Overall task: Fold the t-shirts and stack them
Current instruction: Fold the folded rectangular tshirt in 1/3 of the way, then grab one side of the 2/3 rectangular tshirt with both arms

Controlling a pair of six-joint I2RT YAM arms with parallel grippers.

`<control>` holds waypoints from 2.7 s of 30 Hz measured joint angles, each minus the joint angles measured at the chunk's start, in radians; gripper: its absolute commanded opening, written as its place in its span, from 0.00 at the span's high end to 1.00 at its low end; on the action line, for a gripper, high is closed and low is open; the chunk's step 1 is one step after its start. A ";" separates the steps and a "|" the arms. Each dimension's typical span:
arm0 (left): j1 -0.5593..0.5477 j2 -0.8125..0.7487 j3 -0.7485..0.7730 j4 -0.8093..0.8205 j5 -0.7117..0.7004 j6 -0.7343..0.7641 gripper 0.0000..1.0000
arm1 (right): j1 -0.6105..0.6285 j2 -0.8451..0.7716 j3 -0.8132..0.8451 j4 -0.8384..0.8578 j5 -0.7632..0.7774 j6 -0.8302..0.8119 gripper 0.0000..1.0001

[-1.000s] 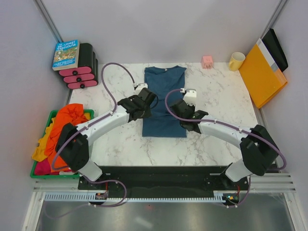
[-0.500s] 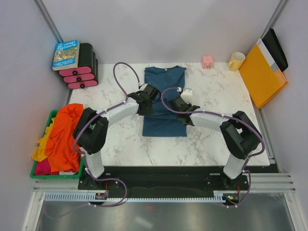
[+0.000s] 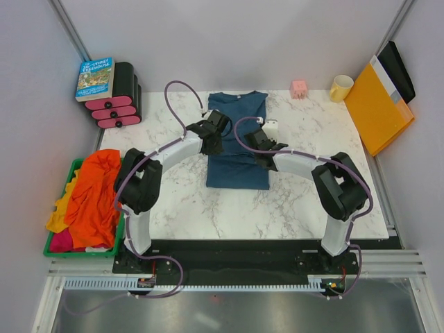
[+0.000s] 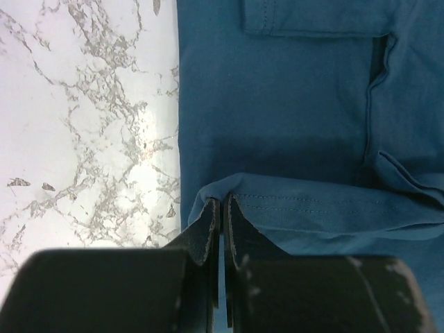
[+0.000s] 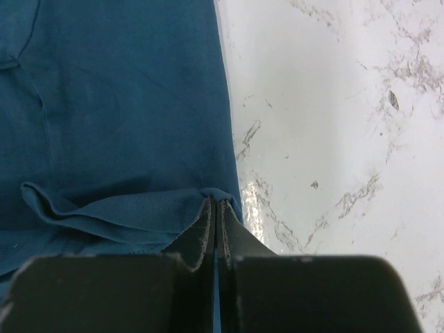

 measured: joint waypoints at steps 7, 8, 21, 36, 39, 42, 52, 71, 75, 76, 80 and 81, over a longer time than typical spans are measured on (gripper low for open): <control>0.008 0.004 0.008 -0.002 -0.012 -0.006 0.29 | -0.010 -0.019 0.018 0.026 -0.012 -0.022 0.18; 0.009 -0.005 0.006 -0.002 -0.016 -0.010 0.28 | -0.010 -0.034 0.017 0.026 -0.015 -0.022 0.17; -0.039 -0.208 -0.185 0.048 0.030 -0.059 0.76 | 0.021 -0.242 -0.165 0.089 -0.105 0.010 1.00; -0.126 -0.130 -0.366 0.137 0.131 -0.128 0.90 | 0.063 -0.163 -0.305 0.145 -0.171 0.100 1.00; -0.151 -0.162 -0.420 0.168 0.124 -0.159 0.92 | 0.083 -0.194 -0.348 0.161 -0.167 0.116 1.00; -0.183 -0.197 -0.470 0.196 0.122 -0.190 0.93 | 0.111 -0.230 -0.389 0.167 -0.160 0.137 1.00; -0.341 -0.386 -0.671 0.171 0.114 -0.316 0.77 | 0.249 -0.471 -0.556 0.002 -0.153 0.234 0.69; -0.325 -0.553 -0.575 -0.039 -0.015 -0.322 0.44 | 0.247 -0.604 -0.444 -0.112 -0.089 0.166 0.47; -0.325 -0.615 -0.724 -0.071 -0.007 -0.365 0.41 | 0.247 -0.675 -0.530 -0.138 -0.104 0.182 0.47; -0.326 -0.634 -0.748 -0.077 -0.006 -0.373 0.40 | 0.247 -0.694 -0.542 -0.143 -0.106 0.185 0.47; -0.326 -0.703 -0.795 -0.082 -0.006 -0.399 0.40 | 0.247 -0.729 -0.550 -0.146 -0.108 0.191 0.47; -0.326 -0.713 -0.799 -0.079 -0.006 -0.402 0.40 | 0.247 -0.733 -0.550 -0.146 -0.109 0.192 0.47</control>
